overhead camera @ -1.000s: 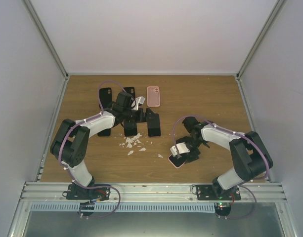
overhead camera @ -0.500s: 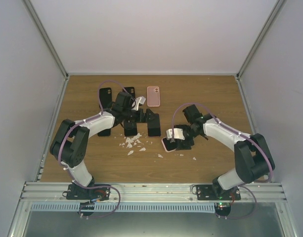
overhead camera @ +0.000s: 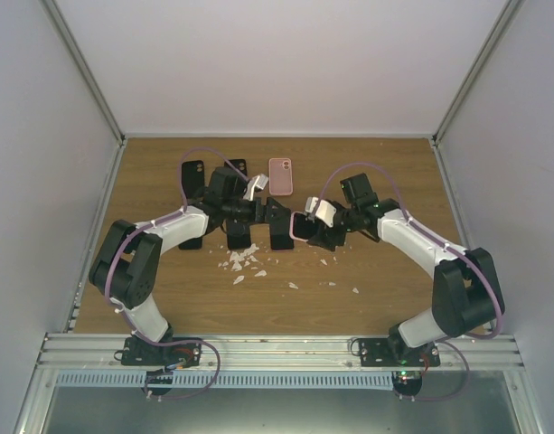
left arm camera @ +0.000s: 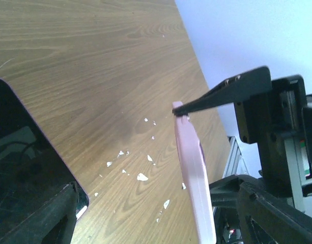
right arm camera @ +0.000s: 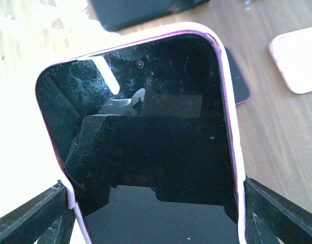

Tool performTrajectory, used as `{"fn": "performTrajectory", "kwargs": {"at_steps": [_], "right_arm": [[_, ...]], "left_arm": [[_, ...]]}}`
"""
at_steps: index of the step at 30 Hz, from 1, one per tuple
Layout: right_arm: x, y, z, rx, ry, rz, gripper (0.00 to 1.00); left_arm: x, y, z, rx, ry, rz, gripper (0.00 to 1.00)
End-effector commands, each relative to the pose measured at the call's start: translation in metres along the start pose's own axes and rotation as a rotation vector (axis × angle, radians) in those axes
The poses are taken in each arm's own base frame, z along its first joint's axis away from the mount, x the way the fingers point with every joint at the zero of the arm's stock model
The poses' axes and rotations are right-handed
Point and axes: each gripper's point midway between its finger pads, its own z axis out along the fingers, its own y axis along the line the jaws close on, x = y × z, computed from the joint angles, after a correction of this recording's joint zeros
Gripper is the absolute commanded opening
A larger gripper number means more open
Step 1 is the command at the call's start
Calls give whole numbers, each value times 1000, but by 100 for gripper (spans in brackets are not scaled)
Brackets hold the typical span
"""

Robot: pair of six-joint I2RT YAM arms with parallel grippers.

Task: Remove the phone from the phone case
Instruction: Pick up the phone at the center of the board.

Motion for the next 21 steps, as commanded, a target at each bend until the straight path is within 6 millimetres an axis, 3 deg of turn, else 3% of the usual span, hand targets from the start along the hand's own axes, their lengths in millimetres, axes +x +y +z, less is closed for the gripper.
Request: {"fn": "performTrajectory", "kwargs": {"at_steps": [1,6,13,21], "right_arm": [[-44,-31,-23,108,-143,113,64],[-51,-45,-28,159,-156,171,64],[-61,-46,-34,166,-196,208,64],[-63,-50,-35,191,-193,227,64]], "left_arm": [[-8,-21,-3,68,-27,49,84],[-6,-27,0,79,-22,56,82],[-6,-40,11,97,-5,80,73],[-9,-41,17,75,-8,82,53]]}}
